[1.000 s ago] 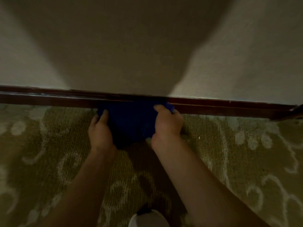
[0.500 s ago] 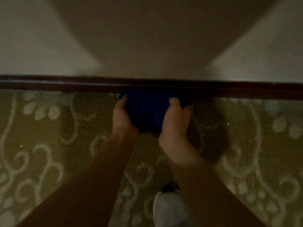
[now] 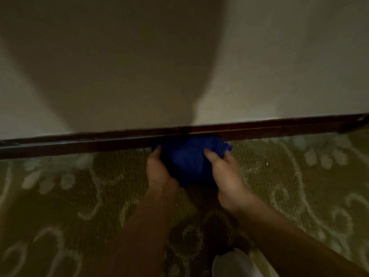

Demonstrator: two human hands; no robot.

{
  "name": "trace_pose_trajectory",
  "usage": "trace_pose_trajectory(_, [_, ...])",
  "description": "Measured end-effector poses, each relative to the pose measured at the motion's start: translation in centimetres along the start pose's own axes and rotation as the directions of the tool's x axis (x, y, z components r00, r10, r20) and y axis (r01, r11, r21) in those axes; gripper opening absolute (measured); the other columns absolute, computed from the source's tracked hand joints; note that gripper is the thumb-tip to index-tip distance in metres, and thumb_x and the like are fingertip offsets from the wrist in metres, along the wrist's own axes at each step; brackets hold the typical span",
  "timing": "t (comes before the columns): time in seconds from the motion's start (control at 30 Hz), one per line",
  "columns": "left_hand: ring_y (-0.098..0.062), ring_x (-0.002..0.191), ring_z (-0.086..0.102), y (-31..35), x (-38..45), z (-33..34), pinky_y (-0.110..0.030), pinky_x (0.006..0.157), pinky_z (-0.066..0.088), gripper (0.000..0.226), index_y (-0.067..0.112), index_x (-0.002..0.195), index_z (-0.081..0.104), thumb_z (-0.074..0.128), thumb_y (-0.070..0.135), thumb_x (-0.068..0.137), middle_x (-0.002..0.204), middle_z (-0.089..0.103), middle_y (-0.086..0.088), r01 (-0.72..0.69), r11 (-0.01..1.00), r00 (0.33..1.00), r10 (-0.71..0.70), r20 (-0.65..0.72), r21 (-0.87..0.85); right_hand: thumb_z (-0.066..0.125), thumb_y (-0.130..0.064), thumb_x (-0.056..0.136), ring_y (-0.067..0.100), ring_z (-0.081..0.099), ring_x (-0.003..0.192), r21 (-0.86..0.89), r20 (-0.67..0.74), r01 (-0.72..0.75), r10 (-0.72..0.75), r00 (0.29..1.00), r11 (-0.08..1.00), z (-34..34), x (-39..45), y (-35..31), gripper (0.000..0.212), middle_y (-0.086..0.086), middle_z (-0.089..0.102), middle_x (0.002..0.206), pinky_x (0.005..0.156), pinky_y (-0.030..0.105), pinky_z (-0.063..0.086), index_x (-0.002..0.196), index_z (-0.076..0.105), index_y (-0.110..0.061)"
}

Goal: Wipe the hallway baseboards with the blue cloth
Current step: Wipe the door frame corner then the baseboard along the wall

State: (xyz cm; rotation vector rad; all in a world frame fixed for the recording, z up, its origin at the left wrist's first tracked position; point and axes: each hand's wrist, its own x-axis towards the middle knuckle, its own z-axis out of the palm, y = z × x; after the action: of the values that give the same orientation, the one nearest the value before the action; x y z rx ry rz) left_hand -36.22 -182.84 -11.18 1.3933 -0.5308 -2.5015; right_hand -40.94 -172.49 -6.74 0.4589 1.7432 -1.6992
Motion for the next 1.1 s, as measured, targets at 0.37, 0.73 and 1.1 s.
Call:
trace_pose_trajectory(0.37, [-0.035, 0.127, 0.05, 8.8, -7.9, -4.8, -0.052, 0.108, 0.041, 0.052, 0.017, 0.145, 0.045, 0.057, 0.026, 0.095, 0.145, 0.049, -0.009, -0.066, 0.975, 0.971, 0.111, -0.211, 0.211, 0.057, -0.015, 0.094, 0.031, 0.061, 0.103, -0.191, -0.033, -0.087, 0.082, 0.996, 0.978, 4.4, -9.3, 0.3, 0.035, 0.011, 0.059, 0.122, 0.077, 0.044, 0.055, 0.127, 0.046, -0.014])
trace_pose_trajectory(0.73, [-0.034, 0.113, 0.059, 13.4, -8.0, -11.9, -0.053, 0.099, 0.049, 0.035, 0.019, 0.133, 0.052, 0.053, 0.019, 0.098, 0.122, 0.06, -0.008, -0.219, 0.841, 0.941, 0.315, -0.12, 0.495, 0.055, -0.015, 0.096, 0.036, 0.067, 0.092, -0.133, 0.041, -0.057, 0.063, 0.997, 0.99, 10.2, -10.3, 1.3, 0.011, 0.015, 0.066, 0.106, 0.072, 0.048, 0.058, 0.107, 0.052, -0.015])
trace_pose_trajectory(1.1, [-0.032, 0.11, 0.063, 15.5, 1.7, -17.0, -0.044, 0.074, 0.056, 0.05, 0.022, 0.14, 0.05, 0.055, 0.043, 0.095, 0.133, 0.061, -0.005, -0.04, 0.99, 0.992, 0.056, -0.114, 0.132, 0.064, -0.017, 0.089, 0.027, 0.065, 0.104, -0.033, 0.077, -0.076, 0.078, 0.994, 0.997, 14.5, -3.7, 7.5, 0.034, 0.008, 0.066, 0.116, 0.096, 0.047, 0.052, 0.121, 0.056, -0.018])
